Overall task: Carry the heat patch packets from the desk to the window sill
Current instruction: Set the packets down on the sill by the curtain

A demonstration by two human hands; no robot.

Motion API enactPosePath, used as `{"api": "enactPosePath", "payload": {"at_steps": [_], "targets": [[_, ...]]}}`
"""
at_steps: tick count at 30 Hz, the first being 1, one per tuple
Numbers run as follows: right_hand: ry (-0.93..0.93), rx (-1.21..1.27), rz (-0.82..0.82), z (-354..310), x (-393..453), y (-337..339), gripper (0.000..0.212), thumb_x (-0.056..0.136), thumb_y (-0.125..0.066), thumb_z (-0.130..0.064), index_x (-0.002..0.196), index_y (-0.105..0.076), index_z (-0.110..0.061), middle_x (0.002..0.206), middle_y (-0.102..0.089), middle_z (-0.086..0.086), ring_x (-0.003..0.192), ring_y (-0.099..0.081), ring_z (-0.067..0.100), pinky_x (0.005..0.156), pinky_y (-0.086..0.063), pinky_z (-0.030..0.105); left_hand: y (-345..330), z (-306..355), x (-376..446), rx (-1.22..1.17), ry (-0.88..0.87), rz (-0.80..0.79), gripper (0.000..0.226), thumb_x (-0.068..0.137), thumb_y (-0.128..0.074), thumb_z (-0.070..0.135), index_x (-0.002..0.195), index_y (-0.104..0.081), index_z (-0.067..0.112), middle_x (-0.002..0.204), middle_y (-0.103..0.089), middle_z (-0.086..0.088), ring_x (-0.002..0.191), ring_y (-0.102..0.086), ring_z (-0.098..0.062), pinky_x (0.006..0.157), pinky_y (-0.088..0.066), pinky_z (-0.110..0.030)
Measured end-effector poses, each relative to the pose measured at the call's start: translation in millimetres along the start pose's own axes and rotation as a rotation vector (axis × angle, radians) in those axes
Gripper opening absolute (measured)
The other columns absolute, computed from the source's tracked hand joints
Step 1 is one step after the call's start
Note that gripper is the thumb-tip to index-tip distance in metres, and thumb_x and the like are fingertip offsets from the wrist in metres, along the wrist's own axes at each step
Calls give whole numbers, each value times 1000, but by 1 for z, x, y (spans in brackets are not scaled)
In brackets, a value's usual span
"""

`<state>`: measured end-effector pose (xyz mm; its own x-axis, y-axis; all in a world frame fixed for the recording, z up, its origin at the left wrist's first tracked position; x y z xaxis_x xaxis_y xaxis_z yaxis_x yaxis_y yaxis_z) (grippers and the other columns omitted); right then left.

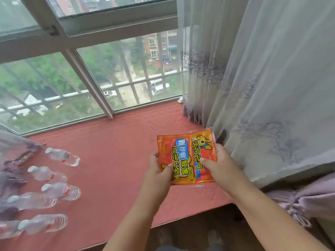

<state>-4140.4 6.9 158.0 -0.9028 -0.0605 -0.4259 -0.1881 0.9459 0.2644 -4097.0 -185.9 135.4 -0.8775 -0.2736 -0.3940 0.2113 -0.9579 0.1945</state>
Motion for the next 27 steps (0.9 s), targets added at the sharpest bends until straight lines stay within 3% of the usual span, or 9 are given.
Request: {"api": "enactPosePath", "payload": {"at_steps": [5,11,15,19,23,27], "targets": [[-47,14,36,11,-4,-24,26,89,-66,-36,109,-59,-50,109,-77,-16,98,-77,11,92,-60,50,11,-13,15,43,5,-90,34,101,-56,8,128,-51,28,106,-75,6,86,-73,-2,69,-56,-19],[-59,73,40,10,-5,-35,26,89,-60,-54,113,-62,-44,109,-78,-13,101,-77,11,95,-59,50,11,-16,18,34,16,-104,32,100,-58,14,123,-53,36,109,-75,10,96,-73,-8,88,-60,-38],[-42,78,-4,5,-1,-38,31,89,-66,-57,117,-61,-45,112,-78,-13,102,-77,12,92,-61,49,7,-15,21,24,6,-115,36,98,-60,20,129,-52,38,113,-74,12,101,-73,-8,94,-59,-45],[-45,17,-15,7,3,-41,28,93,-75,-28,114,-59,-37,106,-78,-13,91,-76,4,89,-62,40,0,-11,23,50,-9,-120,48,85,-65,38,126,-46,53,122,-71,14,110,-70,-8,98,-56,-46],[-59,-90,-23,9,9,-39,26,95,-70,-19,113,-58,-35,105,-75,-13,92,-74,4,87,-61,37,-9,-12,21,125,-63,-155,48,89,-74,27,114,-47,58,113,-67,17,101,-69,-6,92,-58,-39],[-69,-52,-62,13,18,-34,27,97,-68,-16,112,-59,-36,105,-76,-12,88,-76,4,80,-63,32,-7,-16,24,94,-48,-154,60,96,-69,18,140,-35,40,106,-61,15,80,-66,7,67,-53,-12]]}}
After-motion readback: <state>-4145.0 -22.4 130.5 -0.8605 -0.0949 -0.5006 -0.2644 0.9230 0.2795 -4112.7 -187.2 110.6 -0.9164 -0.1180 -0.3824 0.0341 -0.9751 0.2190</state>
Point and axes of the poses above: each hand's wrist, its own x-axis towards the middle knuckle, its own y-axis out of the back of the hand, z = x × y, the point moved 4 cm from there along x, towards the middle knuckle
